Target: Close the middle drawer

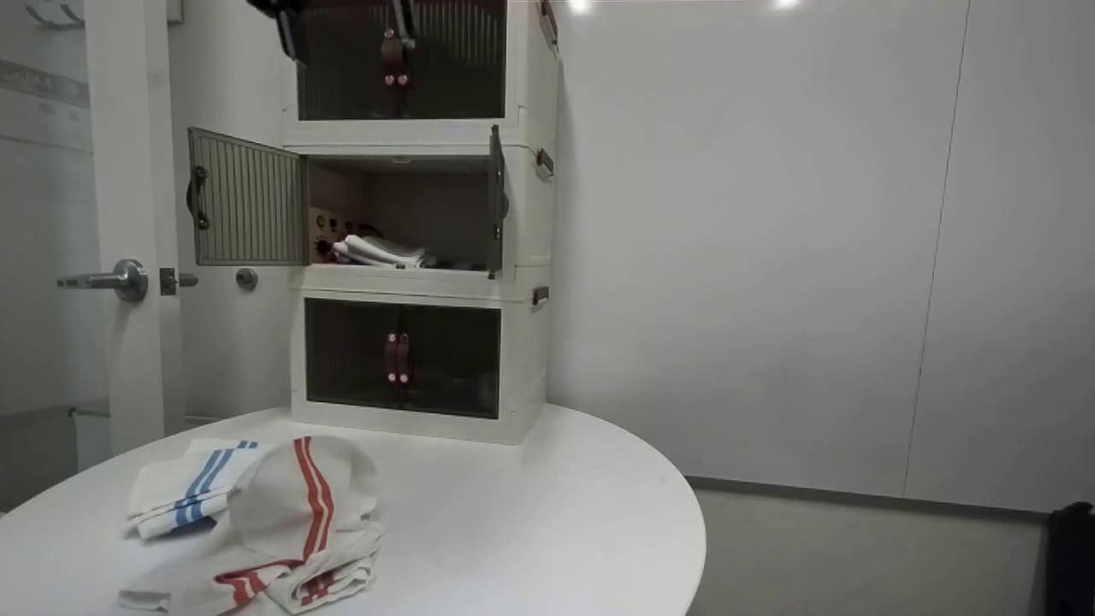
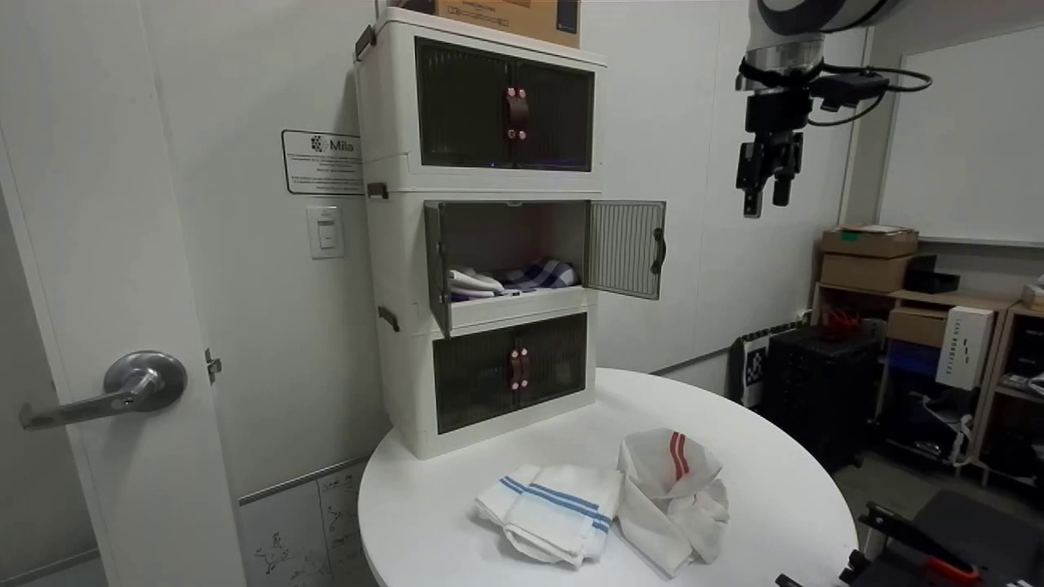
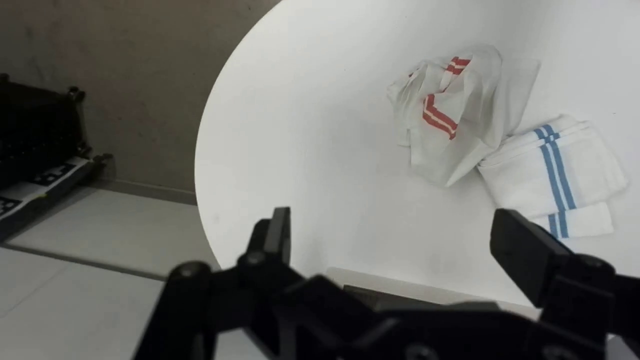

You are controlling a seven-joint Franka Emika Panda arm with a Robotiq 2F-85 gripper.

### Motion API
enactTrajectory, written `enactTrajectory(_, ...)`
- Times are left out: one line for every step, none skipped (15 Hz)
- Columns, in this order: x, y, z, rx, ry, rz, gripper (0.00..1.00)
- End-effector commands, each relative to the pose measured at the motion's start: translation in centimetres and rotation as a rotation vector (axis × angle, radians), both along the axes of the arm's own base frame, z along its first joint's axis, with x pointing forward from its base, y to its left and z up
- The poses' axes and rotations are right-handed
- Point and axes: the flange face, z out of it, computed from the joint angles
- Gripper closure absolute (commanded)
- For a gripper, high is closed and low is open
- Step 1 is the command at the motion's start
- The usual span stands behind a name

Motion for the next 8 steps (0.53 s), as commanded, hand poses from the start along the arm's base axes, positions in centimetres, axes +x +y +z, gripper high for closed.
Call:
enactTrajectory(4.9, -2.3, 3.0, 0.007, -0.001, 0.053, 0.00)
enactTrajectory(6.1, -2.7, 3.6, 0.009, -0.008, 0.056, 0.00)
enactTrajectory(7.8, -2.9, 4.3, 0.002, -0.023, 0.062, 0.00)
enactTrajectory(9.1, -3.0, 4.9, -0.001, -0.030, 0.068, 0.00)
enactTrajectory(10.7, -2.9, 5.3, -0.009, -0.040, 0.075, 0.00)
enactTrajectory(12.1, -2.8, 5.7, -0.015, -0.048, 0.084, 0.00)
enactTrajectory(13.8, -2.6, 5.9, -0.025, -0.058, 0.094, 0.00)
enactTrajectory(15.2, -2.5, 6.1, -0.032, -0.062, 0.102, 0.00)
